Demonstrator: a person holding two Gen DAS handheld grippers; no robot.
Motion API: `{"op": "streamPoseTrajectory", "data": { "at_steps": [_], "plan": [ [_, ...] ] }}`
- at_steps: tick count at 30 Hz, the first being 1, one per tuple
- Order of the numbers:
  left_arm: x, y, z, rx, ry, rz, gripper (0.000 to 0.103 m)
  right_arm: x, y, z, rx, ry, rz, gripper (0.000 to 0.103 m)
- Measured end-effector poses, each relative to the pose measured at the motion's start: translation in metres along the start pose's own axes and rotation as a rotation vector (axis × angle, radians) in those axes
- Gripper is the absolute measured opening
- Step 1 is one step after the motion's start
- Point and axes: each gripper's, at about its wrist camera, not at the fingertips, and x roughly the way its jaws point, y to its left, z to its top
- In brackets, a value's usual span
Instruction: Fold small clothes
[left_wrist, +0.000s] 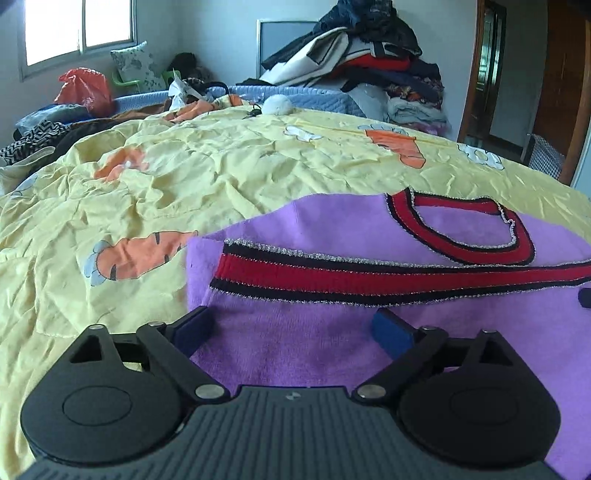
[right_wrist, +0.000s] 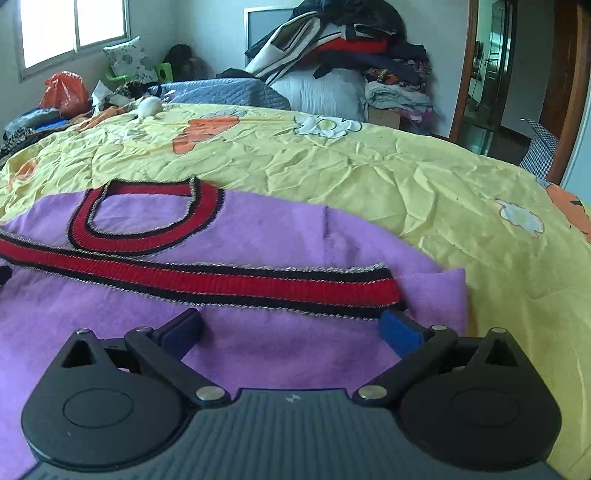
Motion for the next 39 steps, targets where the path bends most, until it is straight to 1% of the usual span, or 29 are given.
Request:
{"op": "streamPoseTrajectory", "data": {
  "at_steps": [1,3,4,5,6,9,12,13,14,15,16,17,19,21,22,24,25,26,27,28,30,31,35,39],
  "plan": [
    [0.000,0.001,0.000,-0.006,0.000,-0.002,0.099,0.000,-0.003,-0.001,0.004,-0.005,0.002,0.103],
    [0.003,0.003,0.001,-0.009,0.004,-0.001,0.103,0.002,-0.006,0.000,0.012,-0.008,-0.004,0.103],
    [0.005,0.006,0.002,-0.026,0.015,0.006,0.103,0.003,-0.008,0.001,0.019,-0.010,-0.008,0.103],
    [0.009,0.014,0.003,-0.074,0.030,-0.022,0.103,0.004,-0.010,0.001,0.026,-0.010,-0.012,0.103],
    [0.009,0.018,0.003,-0.086,0.026,-0.018,0.103,0.004,-0.012,0.002,0.031,-0.009,-0.014,0.103],
    [0.008,0.017,0.002,-0.076,0.023,-0.007,0.103,0.005,-0.013,0.001,0.048,-0.014,-0.038,0.103],
    [0.006,0.018,0.003,-0.081,0.018,-0.006,0.103,0.003,-0.013,0.002,0.056,-0.017,-0.035,0.103],
    [0.003,0.017,0.003,-0.079,0.006,0.000,0.102,-0.001,-0.014,0.001,0.060,-0.026,-0.026,0.103],
    [-0.006,0.015,0.003,-0.069,-0.024,0.010,0.092,-0.005,-0.015,-0.001,0.067,-0.038,-0.021,0.103],
    [-0.017,0.011,0.002,-0.049,-0.058,0.014,0.090,-0.015,-0.017,-0.003,0.080,-0.061,-0.013,0.103],
    [-0.028,0.007,0.000,-0.034,-0.091,-0.004,0.091,-0.022,-0.017,-0.006,0.084,-0.082,-0.009,0.103],
    [-0.037,0.004,-0.002,-0.027,-0.120,-0.050,0.093,-0.026,-0.018,-0.006,0.082,-0.093,-0.008,0.103],
    [-0.048,-0.001,-0.005,-0.008,-0.162,-0.167,0.095,-0.028,-0.016,-0.004,0.072,-0.094,0.016,0.103],
    [-0.048,-0.007,-0.001,0.015,-0.176,-0.199,0.096,-0.018,-0.015,-0.001,0.072,-0.065,0.033,0.103],
    [-0.041,-0.007,0.002,0.009,-0.161,-0.216,0.097,-0.013,-0.015,0.000,0.069,-0.056,0.030,0.103],
    [-0.021,-0.004,0.009,-0.025,-0.108,-0.211,0.096,-0.001,-0.016,0.001,0.057,-0.024,0.015,0.103],
    [-0.007,-0.002,0.011,-0.034,-0.064,-0.215,0.096,0.000,-0.016,0.002,0.050,-0.019,0.001,0.103],
    [0.007,0.001,0.010,-0.037,-0.022,-0.211,0.096,0.002,-0.015,0.003,0.038,-0.015,-0.032,0.103],
    [0.010,0.003,0.008,-0.020,-0.031,-0.192,0.097,0.004,-0.017,0.003,0.048,-0.011,-0.067,0.103],
    [0.012,0.003,0.011,-0.017,-0.026,-0.190,0.099,0.005,-0.024,0.003,0.091,-0.009,-0.063,0.103],
    [0.015,0.003,0.012,-0.030,-0.025,-0.150,0.099,0.006,-0.028,0.002,0.098,-0.008,-0.069,0.103],
    [0.014,0.003,0.012,-0.037,-0.027,-0.142,0.099,0.006,-0.027,0.002,0.091,-0.008,-0.074,0.103],
    [0.011,0.011,0.009,-0.099,-0.038,-0.138,0.099,0.005,-0.026,-0.001,0.101,-0.016,-0.105,0.103],
    [0.013,0.012,0.013,-0.102,-0.033,-0.129,0.099,0.005,-0.027,-0.001,0.125,-0.018,-0.144,0.103]
  ]
}}
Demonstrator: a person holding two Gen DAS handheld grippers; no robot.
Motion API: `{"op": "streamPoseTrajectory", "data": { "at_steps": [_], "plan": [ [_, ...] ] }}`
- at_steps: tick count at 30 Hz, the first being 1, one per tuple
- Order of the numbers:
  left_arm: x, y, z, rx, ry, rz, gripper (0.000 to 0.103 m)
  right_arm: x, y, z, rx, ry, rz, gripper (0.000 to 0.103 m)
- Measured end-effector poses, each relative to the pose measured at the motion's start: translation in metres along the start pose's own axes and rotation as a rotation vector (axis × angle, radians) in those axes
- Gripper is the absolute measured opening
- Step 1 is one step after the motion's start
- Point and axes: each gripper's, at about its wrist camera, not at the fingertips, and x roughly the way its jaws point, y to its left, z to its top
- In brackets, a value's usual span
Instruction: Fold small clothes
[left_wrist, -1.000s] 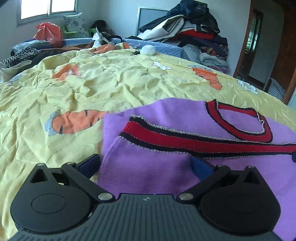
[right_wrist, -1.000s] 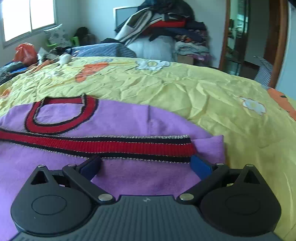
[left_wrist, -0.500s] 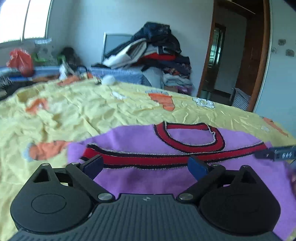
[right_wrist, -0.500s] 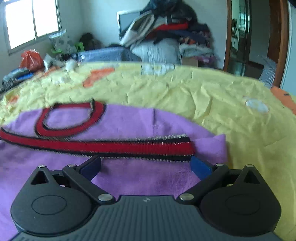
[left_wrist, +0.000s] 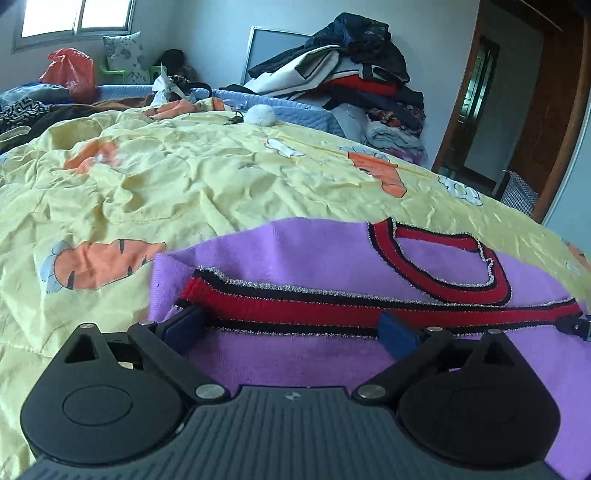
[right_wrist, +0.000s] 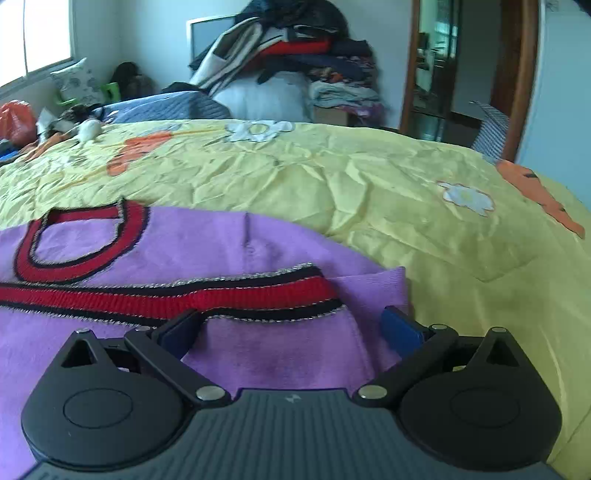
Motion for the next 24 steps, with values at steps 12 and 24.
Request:
{"op": "streamPoseTrajectory", "data": {
  "at_steps": [12,24],
  "plan": [
    [0.000,-0.005,-0.001,0.027,0.001,0.016,0.102,-0.039,0.015,-0.018,-0.008,-0.109,0.004,0.103],
    [0.004,-0.009,-0.001,0.058,0.013,0.025,0.103,-0.023,0.029,-0.016,-0.062,-0.017,0.099,0.103]
  ]
}}
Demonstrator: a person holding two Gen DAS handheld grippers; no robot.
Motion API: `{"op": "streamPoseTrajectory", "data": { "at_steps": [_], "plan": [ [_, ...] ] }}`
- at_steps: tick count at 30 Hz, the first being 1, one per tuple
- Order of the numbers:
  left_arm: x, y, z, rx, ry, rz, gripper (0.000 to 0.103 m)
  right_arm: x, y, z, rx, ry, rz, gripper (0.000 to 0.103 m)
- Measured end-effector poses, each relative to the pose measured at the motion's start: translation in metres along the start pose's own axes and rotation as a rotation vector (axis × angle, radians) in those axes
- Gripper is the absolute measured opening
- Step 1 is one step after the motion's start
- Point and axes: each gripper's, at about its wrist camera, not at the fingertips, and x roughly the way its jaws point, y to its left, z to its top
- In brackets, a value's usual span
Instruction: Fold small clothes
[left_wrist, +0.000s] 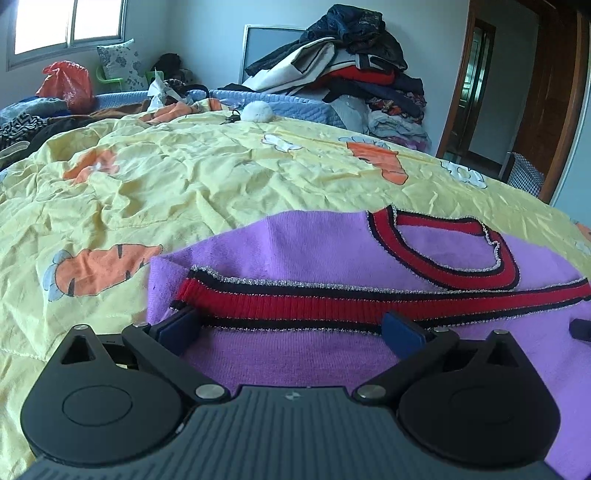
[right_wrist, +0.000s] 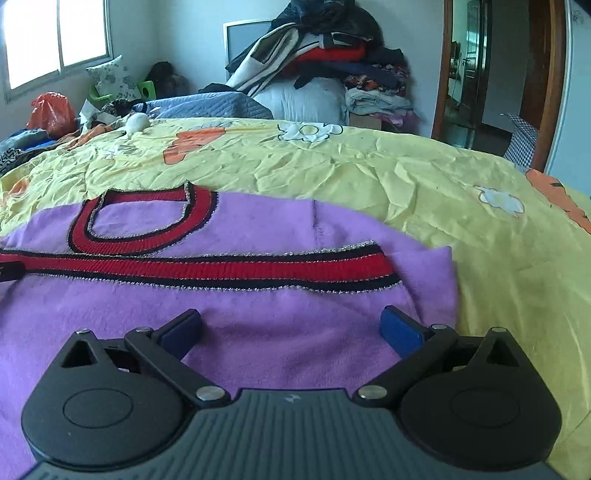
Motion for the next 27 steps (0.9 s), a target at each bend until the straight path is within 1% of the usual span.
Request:
{"op": "streamPoseTrajectory", "data": {
  "at_steps": [4,21,25,27],
  "plan": [
    [0.001,0.000,0.000,0.013,0.003,0.010,0.103,0.002,0.001,0.000,0.011,0.002,-0.017,0.103],
    [0.001,0.002,0.000,0.005,-0.002,0.004,0.103,0.001,-0.004,0.000,0.018,-0.004,-0.011,0.103],
    [0.001,0.003,0.000,0.009,-0.001,0.005,0.103,-0.003,-0.004,-0.001,-0.022,0.009,0.006,0.103],
    [0.001,0.002,0.000,0.007,-0.002,0.005,0.103,-0.009,-0.004,-0.004,-0.038,0.019,-0.003,0.103]
  ]
}}
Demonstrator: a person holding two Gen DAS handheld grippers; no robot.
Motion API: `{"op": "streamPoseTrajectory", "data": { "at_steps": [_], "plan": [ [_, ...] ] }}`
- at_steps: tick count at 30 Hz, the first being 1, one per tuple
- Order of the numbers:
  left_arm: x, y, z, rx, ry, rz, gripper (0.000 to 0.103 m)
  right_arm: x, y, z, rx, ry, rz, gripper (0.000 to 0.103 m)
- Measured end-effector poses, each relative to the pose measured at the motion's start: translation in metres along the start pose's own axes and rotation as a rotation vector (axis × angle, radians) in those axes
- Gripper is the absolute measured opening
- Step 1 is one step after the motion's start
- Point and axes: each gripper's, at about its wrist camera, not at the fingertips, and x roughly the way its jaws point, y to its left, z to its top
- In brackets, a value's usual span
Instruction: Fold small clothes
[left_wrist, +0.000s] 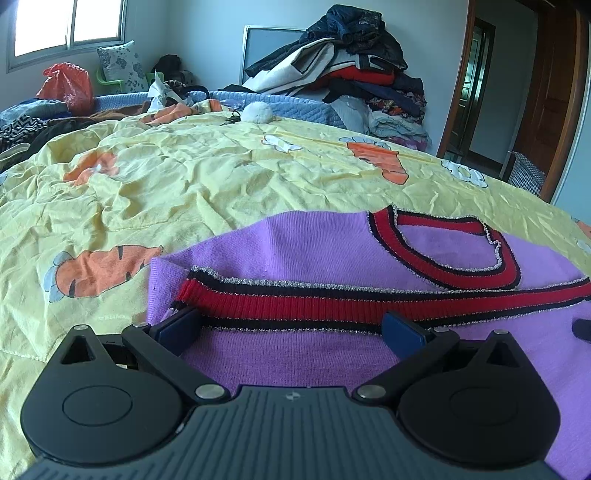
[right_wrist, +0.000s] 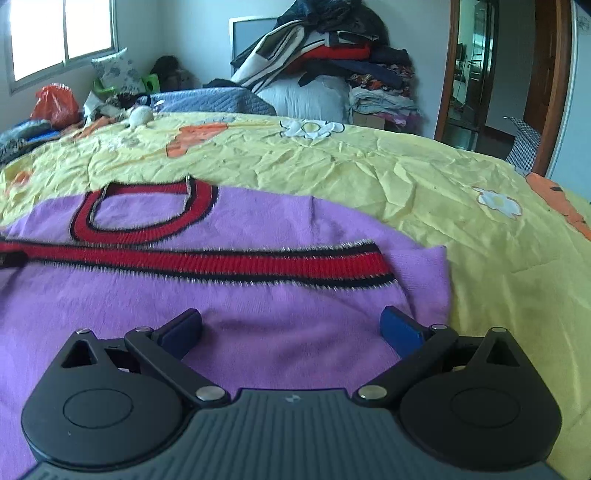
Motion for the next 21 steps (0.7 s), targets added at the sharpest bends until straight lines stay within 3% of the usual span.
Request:
{"op": "streamPoseTrajectory", "data": {
  "at_steps": [6,10,15,21],
  "plan": [
    [0.000,0.000,0.000,0.000,0.000,0.000,0.103,-0.020,-0.001,-0.009,0.047,-0.010,-0.019,0.103],
    [0.001,0.000,0.001,0.001,0.000,0.002,0.103,-0.037,0.012,-0.009,0.086,-0.071,0.023,0.103],
    [0.000,-0.001,0.001,-0.003,-0.001,0.000,0.103,-0.026,0.018,-0.014,0.021,-0.048,-0.006,0.103],
    [0.000,-0.001,0.001,-0.006,-0.003,-0.001,0.103,-0.016,0.012,-0.016,0.027,-0.043,-0.053,0.103]
  ]
}}
